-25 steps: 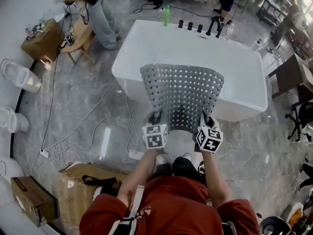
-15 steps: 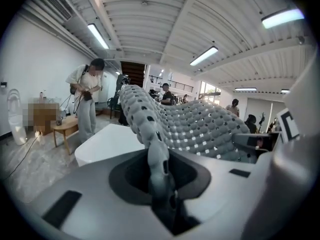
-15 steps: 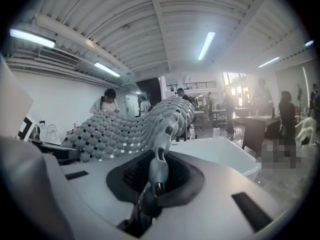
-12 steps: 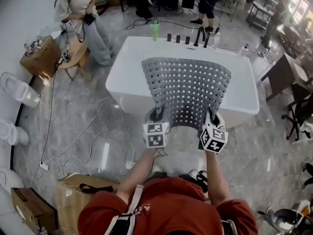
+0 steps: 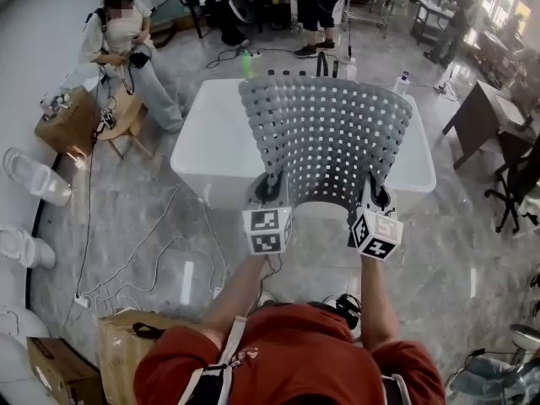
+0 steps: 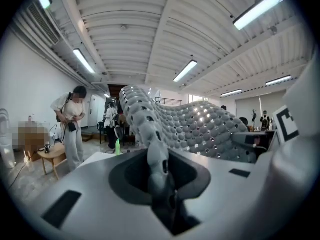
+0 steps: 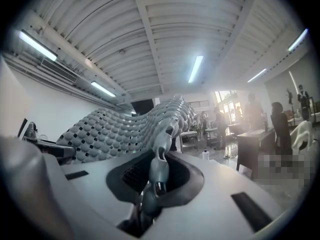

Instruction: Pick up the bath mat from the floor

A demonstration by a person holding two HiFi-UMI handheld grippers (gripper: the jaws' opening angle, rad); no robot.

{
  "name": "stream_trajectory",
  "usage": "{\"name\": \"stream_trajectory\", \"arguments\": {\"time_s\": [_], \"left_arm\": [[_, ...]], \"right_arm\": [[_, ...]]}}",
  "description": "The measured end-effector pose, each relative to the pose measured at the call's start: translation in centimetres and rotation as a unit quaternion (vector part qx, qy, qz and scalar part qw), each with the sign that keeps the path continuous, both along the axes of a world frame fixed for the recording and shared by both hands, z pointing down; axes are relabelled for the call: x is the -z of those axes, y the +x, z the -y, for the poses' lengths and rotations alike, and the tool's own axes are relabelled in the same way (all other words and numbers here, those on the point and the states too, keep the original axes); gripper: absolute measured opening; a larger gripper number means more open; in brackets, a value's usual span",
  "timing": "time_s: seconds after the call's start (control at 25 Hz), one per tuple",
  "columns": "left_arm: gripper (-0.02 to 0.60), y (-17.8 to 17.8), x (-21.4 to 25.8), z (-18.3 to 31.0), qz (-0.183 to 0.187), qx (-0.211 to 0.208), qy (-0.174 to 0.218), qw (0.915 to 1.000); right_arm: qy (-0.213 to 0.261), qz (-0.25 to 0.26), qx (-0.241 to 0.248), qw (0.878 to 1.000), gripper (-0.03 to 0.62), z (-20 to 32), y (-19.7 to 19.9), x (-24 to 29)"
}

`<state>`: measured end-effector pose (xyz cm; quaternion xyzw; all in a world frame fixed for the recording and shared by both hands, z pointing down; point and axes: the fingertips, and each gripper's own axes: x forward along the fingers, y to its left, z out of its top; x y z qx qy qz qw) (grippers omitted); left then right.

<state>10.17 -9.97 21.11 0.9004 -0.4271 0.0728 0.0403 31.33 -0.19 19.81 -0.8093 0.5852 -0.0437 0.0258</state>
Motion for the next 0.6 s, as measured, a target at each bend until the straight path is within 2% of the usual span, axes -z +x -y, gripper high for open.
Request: {"name": "stream_trajectory", "arguments": {"time_s": [0.16,0.36,0.6], "left_arm": [[0.079,2.9,3.4,-2.0,-0.011,-0.015,0.046,0.9987],[0.079,5.5,8.5,-4.4,-0.049,-0.024,0.102,0.9933],[0.08,5.3,14.1,-7.1,-0.091,-0.018,0.181,0.9792]], "right_arm": [[0.034,-0.019,-0.012,0.999,0.051,-2.5,2.8,3.3],[0.09,-0.064,-0.03,0.993,0.051,-5.6,5.4,9.0],[0.175,-0.137,-0.048,0.974,0.051,-9.6,5.1,15.0]]}}
